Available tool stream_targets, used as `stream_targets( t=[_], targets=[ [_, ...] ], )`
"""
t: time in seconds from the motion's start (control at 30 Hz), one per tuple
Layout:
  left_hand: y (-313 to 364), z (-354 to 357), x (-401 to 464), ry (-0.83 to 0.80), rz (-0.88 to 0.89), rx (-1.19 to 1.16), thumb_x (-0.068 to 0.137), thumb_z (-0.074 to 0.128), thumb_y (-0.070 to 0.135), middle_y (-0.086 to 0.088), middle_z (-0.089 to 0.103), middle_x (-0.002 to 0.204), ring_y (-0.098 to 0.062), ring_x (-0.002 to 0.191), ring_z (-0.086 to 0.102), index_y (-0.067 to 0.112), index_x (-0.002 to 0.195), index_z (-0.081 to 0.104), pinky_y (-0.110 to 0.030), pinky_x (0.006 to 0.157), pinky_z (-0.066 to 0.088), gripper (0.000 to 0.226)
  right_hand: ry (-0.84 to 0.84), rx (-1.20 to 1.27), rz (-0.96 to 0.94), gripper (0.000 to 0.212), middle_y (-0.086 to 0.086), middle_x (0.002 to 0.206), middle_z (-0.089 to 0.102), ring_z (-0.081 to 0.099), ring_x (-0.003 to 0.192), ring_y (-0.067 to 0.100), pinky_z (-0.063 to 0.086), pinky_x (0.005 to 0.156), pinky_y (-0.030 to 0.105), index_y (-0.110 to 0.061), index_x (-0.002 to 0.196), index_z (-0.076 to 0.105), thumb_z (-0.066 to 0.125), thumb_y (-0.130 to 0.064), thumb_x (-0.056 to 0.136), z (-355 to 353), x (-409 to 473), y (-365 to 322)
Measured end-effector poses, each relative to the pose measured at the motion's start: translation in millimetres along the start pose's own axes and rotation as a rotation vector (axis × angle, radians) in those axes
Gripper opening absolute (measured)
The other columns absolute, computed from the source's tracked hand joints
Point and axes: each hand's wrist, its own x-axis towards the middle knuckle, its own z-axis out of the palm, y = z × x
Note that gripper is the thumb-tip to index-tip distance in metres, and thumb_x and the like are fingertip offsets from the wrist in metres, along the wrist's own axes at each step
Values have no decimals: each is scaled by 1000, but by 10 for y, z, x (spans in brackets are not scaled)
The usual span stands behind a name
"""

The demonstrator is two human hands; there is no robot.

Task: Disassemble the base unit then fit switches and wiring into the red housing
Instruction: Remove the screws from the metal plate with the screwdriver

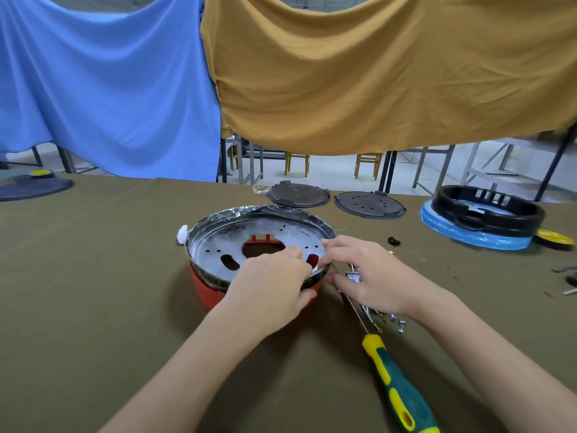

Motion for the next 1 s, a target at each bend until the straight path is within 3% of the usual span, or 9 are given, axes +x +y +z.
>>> stream_targets(
  t=[0.13, 0.3, 0.4, 0.5, 0.57, 0.67, 0.77, 0.87, 1.0],
  targets=[
    [-9, 6, -90, 51, 10, -21, 99, 43, 50, 12, 41, 91, -6, 73, 41, 30, 101, 57, -19, 49, 18, 25, -1, -14, -5, 18, -9, 126, 58, 35, 136, -2, 26, 107, 16, -22, 110, 69, 59, -23, 95, 10, -2, 8],
    [26, -32, -63, -10, -28, -65, 99, 46, 41, 11, 40, 95, -9, 77, 45, 24, 101, 58, -23, 52, 21, 20, 4, 32, 4, 19, -9, 124, 57, 36, 134, -5, 30, 108, 15, -24, 111, 67, 63, -22, 93, 16, -15, -27],
    [37, -47, -58, -35, -24, -57, 100, 46, 40, 11, 42, 100, -10, 80, 46, 23, 104, 58, -24, 53, 22, 22, 151, 128, 63, 27, -15, 117, 53, 47, 117, -6, 33, 94, 5, -28, 114, 63, 62, -17, 90, -44, -41, -74],
    [29, -41, -61, -40, -23, -58, 101, 46, 40, 8, 46, 106, -14, 84, 53, 21, 106, 60, -27, 59, 31, 23, 291, 157, 269, 10, -11, 95, 56, 55, 89, 3, 43, 72, 18, -29, 95, 59, 57, -20, 91, -149, -68, -180],
    [29, -34, -60, -44, -21, -60, 101, 46, 40, 9, 45, 104, -14, 87, 54, 21, 106, 60, -27, 58, 30, 23, 126, 53, 458, 9, -7, 85, 59, 57, 78, 12, 43, 63, 26, -26, 86, 54, 54, -33, 92, -205, -125, -275],
    [25, -25, -63, -54, -29, -71, 100, 48, 40, 10, 39, 97, -12, 80, 48, 23, 102, 60, -24, 50, 22, 21, -341, -138, 620, 43, -5, 89, 56, 62, 75, 16, 42, 56, 28, -22, 88, 48, 50, -65, 87, -229, -331, -455],
    [15, -19, -52, -56, -40, -82, 98, 49, 40, 10, 43, 97, -12, 79, 47, 23, 98, 59, -24, 51, 22, 19, -571, -135, 703, 64, -3, 93, 55, 66, 52, 18, 44, 48, 27, -21, 96, 41, 54, -79, 73, -221, -531, -629],
    [6, -25, -47, -61, -40, -82, 97, 50, 41, 9, 48, 101, -14, 83, 54, 24, 95, 57, -27, 54, 28, 18, -562, -22, 745, 52, 2, 97, 58, 67, 54, 21, 47, 47, 26, -18, 102, 43, 65, -59, 79, -218, -636, -659],
    [-8, -12, -66, -67, -44, -90, 97, 50, 41, 9, 47, 100, -16, 87, 57, 23, 92, 54, -28, 55, 29, 19, -326, 210, 744, 31, 0, 80, 58, 50, 63, 15, 40, 58, 29, -15, 103, 55, 62, -36, 81, -332, -736, -567]
  ],
)
